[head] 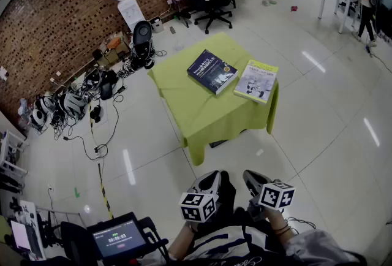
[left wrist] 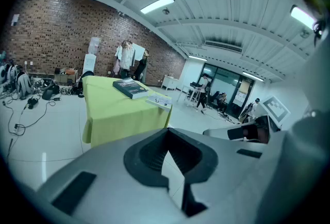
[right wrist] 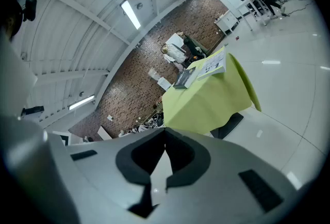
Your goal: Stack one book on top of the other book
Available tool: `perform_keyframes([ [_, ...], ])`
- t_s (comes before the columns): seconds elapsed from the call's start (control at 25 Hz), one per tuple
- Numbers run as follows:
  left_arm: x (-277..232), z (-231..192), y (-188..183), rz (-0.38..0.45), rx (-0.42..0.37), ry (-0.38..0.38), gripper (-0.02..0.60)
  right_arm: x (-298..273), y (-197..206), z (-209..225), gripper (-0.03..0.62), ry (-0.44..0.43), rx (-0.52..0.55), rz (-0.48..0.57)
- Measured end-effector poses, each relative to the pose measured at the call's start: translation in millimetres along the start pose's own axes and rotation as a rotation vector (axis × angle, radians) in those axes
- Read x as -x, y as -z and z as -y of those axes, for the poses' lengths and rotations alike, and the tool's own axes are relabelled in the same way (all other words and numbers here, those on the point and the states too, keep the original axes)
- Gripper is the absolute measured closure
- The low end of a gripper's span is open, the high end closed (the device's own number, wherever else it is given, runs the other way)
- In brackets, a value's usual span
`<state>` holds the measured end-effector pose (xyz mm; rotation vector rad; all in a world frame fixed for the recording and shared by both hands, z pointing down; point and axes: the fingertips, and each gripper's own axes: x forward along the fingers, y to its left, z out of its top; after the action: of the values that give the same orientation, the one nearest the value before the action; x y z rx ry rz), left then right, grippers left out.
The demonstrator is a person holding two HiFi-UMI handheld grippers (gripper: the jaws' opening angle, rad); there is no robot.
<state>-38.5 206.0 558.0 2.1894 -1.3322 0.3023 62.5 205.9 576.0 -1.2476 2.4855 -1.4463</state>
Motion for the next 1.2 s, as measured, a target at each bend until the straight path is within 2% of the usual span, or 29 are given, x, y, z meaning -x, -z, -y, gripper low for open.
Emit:
perform_keyframes([
  [0.24, -63.3, -22.1, -37.4, -0.005, -0.029, 0.04, 0.578, -47.9, -49.2, 19.8, 0.599, 0.01, 0.05, -0.001],
  [0.44, -120.6, -57.6, -100.0, 0.008, -0.078, 0.086, 0.578, -99.3, -110.2, 35.6, 0.599, 0.063, 0.063, 0.043],
  [0.72, -189.7, -116.5, -174.0, 0.028, -0.082, 0.129, 0.578, -157.4, -187.6, 64.7, 0.597, 0.165, 0.036, 0.146],
  [0.88, -222.3, -125.5, -183.4, 0.0, -0.069, 0.176, 0.578, -155.7, -209.5, 91.5, 0.597, 0.244, -0.012, 0.199],
  [1.08, -250.9, -122.2, -176.6, -0.058, -0.054, 0.22, 0.578, -148.5, -228.4, 128.1, 0.597, 0.334, -0.021, 0.194],
  [1.12, -255.2, -120.8, -177.6, -0.064, -0.055, 0.226, 0.578, -148.2, -233.4, 134.8, 0.579, 0.339, -0.025, 0.188],
  [1.16, -258.8, -119.2, -179.4, -0.068, -0.054, 0.23, 0.578, -147.9, -238.6, 141.4, 0.519, 0.339, -0.03, 0.179],
  [1.2, -262.1, -117.9, -181.8, -0.07, -0.05, 0.231, 0.578, -147.7, -244.1, 148.3, 0.494, 0.339, -0.035, 0.169],
])
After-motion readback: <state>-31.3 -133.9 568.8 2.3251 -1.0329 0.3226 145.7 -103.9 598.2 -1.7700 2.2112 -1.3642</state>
